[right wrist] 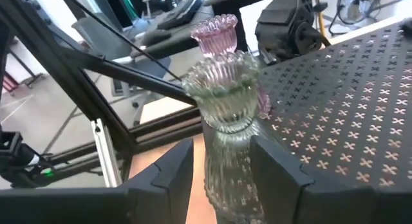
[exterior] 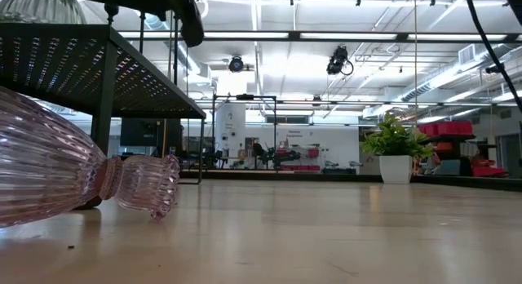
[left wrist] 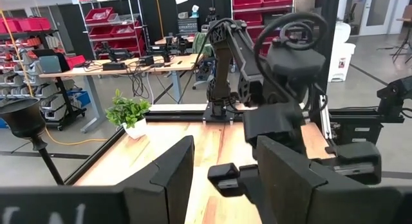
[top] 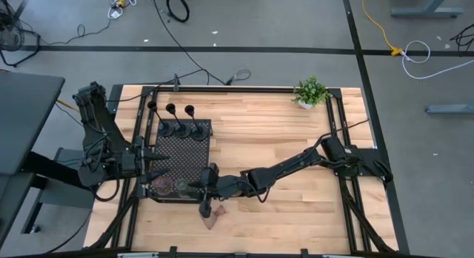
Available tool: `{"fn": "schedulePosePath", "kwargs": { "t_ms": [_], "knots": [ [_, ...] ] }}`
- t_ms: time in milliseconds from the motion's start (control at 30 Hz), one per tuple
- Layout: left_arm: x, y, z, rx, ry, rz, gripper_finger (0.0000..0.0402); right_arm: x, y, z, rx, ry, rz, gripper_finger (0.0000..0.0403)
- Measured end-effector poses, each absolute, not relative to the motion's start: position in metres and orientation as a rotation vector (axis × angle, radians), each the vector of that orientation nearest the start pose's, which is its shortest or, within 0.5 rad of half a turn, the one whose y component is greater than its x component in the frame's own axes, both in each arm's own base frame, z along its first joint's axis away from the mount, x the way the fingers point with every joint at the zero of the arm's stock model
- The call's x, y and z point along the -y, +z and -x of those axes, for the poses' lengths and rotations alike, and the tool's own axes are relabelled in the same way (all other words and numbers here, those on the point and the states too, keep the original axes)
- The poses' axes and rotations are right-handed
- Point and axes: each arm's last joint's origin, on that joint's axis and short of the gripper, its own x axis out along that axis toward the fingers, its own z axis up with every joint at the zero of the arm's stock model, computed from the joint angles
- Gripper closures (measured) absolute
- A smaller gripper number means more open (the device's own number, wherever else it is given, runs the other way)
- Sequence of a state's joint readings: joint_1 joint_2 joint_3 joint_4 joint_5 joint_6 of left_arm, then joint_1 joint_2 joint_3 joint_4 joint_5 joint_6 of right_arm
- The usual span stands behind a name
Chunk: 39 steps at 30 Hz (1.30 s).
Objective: Pick & Place candle stick holders
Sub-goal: Put the green glass candle holder on the shelf aligned with the pink glass candle holder
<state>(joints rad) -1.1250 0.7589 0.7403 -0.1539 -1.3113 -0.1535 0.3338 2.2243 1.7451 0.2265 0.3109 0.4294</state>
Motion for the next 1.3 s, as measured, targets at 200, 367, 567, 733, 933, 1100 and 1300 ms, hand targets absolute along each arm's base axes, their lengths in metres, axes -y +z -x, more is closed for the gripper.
{"fn": "schedulePosePath", "kwargs": {
  "t_ms": [200,367,567,733,933,1100,1300],
  "knots": [
    [0.122,0.328,-0.089,-0.046,0.189,-0.014,0.0229,-0.154,0.228,-0.497,-0.217,-0.017,-0.361,0.025],
    [0.122,0.328,-0.089,-0.046,0.189,-0.015,0.0229,-0.153,0.229,-0.497,-0.208,-0.014,-0.364,0.025],
    [0.122,0.328,-0.089,-0.046,0.19,-0.016,0.0229,-0.152,0.23,-0.499,-0.187,-0.007,-0.369,0.025],
    [0.122,0.328,-0.089,-0.046,0.19,-0.016,0.0229,-0.149,0.23,-0.5,-0.183,-0.013,-0.37,0.025],
    [0.122,0.328,-0.089,-0.046,0.189,-0.016,0.0229,-0.145,0.232,-0.501,-0.163,-0.015,-0.366,0.025],
    [0.122,0.328,-0.089,-0.046,0.19,-0.016,0.0229,-0.144,0.232,-0.502,-0.162,-0.017,-0.363,0.025],
    [0.122,0.328,-0.089,-0.046,0.19,-0.016,0.0229,-0.142,0.23,-0.504,-0.139,-0.012,-0.379,0.025]
  ]
}}
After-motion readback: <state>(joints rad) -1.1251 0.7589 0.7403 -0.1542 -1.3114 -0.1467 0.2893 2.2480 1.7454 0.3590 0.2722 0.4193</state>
